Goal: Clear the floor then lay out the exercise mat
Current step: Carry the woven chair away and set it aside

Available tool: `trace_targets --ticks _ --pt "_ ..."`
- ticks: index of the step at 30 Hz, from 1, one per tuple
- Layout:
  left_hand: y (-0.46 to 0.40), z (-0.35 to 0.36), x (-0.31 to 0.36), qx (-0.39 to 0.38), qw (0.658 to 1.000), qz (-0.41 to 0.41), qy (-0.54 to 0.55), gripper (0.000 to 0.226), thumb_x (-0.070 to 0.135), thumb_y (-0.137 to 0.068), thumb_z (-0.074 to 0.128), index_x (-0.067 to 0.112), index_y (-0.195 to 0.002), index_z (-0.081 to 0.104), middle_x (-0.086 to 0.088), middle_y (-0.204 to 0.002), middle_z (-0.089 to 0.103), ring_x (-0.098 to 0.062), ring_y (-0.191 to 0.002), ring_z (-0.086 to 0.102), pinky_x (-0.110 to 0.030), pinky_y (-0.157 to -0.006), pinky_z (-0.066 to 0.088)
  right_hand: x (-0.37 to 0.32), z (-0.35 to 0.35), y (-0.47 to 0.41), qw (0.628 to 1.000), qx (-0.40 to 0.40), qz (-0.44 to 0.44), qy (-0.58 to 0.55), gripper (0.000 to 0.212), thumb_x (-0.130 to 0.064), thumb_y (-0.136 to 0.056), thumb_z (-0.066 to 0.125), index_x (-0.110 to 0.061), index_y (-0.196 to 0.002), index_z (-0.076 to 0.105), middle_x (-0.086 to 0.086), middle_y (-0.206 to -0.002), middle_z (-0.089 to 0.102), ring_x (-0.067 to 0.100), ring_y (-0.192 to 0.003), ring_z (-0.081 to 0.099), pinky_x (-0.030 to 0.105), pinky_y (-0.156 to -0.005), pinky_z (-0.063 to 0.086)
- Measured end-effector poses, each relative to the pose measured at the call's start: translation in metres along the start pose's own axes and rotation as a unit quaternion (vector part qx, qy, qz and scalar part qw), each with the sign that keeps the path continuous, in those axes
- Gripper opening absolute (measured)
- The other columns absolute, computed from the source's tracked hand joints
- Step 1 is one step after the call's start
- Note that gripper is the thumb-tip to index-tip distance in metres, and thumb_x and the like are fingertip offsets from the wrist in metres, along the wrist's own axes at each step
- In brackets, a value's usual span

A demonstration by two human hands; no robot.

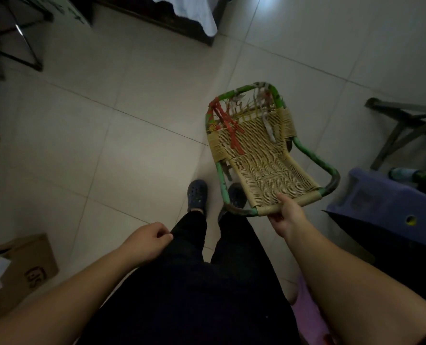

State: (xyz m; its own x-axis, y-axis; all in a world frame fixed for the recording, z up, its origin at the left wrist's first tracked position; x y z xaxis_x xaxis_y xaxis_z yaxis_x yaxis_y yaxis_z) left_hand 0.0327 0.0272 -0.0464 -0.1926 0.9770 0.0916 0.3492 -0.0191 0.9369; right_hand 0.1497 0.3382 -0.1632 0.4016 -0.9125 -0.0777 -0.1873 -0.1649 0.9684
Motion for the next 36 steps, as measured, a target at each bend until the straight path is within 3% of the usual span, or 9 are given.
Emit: trace_targets --ticks 2,6,12,20,24,28,29,32,36 --pt "0.0 0.0 -0.002 0.001 1.0 -0.002 0.01 0.021 0.032 -0.09 0.057 0.017 -0.1 0.067 -0.003 -0.101 0.07 -0.02 -0.094 0.063 -0.033 -0.087 0.051 -0.012 0.008 0.004 0.999 -0.018 -0.016 -0.025 0.041 -0.018 -0.086 0.072 -0.011 -0.124 0.062 0.013 -0.108 0.074 0.03 -0.092 0.074 0.043 -0.077 0.061" --pt "0.002 -0.003 -0.006 0.007 1.0 -0.002 0.026 0.021 0.033 -0.09 0.056 0.018 -0.1 0.067 -0.002 -0.101 0.069 -0.019 -0.094 0.063 -0.032 -0.086 0.05 -0.049 0.027 0.015 0.999 -0.02 -0.029 -0.013 0.038 -0.007 -0.09 0.06 -0.008 -0.128 0.056 0.015 -0.114 0.069 0.032 -0.095 0.071 0.045 -0.069 0.06" --pt "0.011 -0.007 -0.015 0.023 0.997 -0.004 0.073 0.019 0.032 -0.091 0.055 0.02 -0.099 0.066 -0.001 -0.098 0.068 -0.018 -0.092 0.063 -0.03 -0.08 0.049 -0.099 0.058 0.037 0.996 -0.048 -0.064 -0.04 0.054 0.012 -0.086 0.04 -0.01 -0.134 0.052 0.021 -0.125 0.063 0.042 -0.11 0.063 0.064 -0.086 0.05" --pt "0.045 -0.019 -0.032 0.068 0.983 -0.009 0.171 0.02 0.035 -0.093 0.054 0.02 -0.101 0.065 0.0 -0.099 0.067 -0.016 -0.091 0.063 -0.029 -0.08 0.049 -0.116 0.058 0.102 0.99 -0.025 -0.136 0.024 0.052 0.012 -0.084 0.041 -0.01 -0.128 0.055 0.018 -0.127 0.061 0.038 -0.113 0.062 0.057 -0.099 0.049" --pt "0.067 -0.024 -0.044 0.09 0.974 -0.007 0.207 0.02 0.038 -0.091 0.053 0.024 -0.098 0.065 0.004 -0.096 0.067 -0.012 -0.088 0.062 -0.029 -0.081 0.05 -0.112 0.032 0.144 0.984 -0.009 -0.156 0.088 0.026 0.008 -0.091 0.038 -0.006 -0.102 0.058 0.014 -0.103 0.062 0.025 -0.068 0.073 0.036 -0.06 0.061" --pt "0.079 -0.026 -0.069 0.079 0.972 0.0 0.221 0.017 0.041 -0.089 0.052 0.028 -0.088 0.063 0.005 -0.092 0.066 -0.011 -0.086 0.061 -0.029 -0.077 0.048 -0.108 0.015 0.173 0.97 0.055 -0.188 0.144 0.03 0.011 -0.087 0.034 -0.005 -0.1 0.057 0.018 -0.116 0.055 0.035 -0.082 0.06 0.035 -0.047 0.059" --pt "0.079 -0.027 -0.077 0.078 0.972 0.002 0.22 0.014 0.041 -0.089 0.052 0.031 -0.084 0.06 0.006 -0.092 0.064 -0.011 -0.087 0.061 -0.028 -0.075 0.047 -0.105 0.018 0.18 0.965 0.052 -0.199 0.16 0.034 0.01 -0.089 0.032 -0.002 -0.109 0.056 0.021 -0.117 0.055 0.037 -0.085 0.058 0.036 -0.049 0.06" --pt "0.072 -0.038 -0.106 0.085 0.971 -0.003 0.225 0.014 0.039 -0.09 0.053 0.034 -0.076 0.053 0.005 -0.092 0.062 -0.014 -0.09 0.06 -0.027 -0.075 0.044 -0.092 0.033 0.199 0.946 0.076 -0.229 0.218 0.052 0.007 -0.094 0.028 -0.001 -0.145 0.037 0.023 -0.145 0.045 0.042 -0.131 0.045 0.048 -0.108 0.043" --pt "0.058 -0.065 -0.148 0.091 0.968 0.002 0.235 0.012 0.033 -0.09 0.053 0.027 -0.082 0.058 0.0 -0.093 0.066 -0.017 -0.09 0.062 -0.029 -0.081 0.047 -0.072 0.057 0.212 0.935 0.121 -0.24 0.232 0.059 0.015 -0.086 0.035 -0.003 -0.143 0.041 0.023 -0.145 0.046 0.042 -0.129 0.049 0.058 -0.107 0.041"
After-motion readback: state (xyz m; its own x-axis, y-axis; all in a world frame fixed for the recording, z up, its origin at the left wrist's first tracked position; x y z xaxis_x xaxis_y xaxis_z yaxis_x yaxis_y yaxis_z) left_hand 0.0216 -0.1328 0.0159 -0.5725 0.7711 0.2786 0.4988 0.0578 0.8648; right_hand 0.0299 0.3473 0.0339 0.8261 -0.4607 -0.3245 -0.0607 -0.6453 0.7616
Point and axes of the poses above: each hand's wrist, its own y-axis away from the middle knuckle, its own z-axis out of the palm, x = y × z, the point moved 4 cm from there along -y, towards the middle knuckle
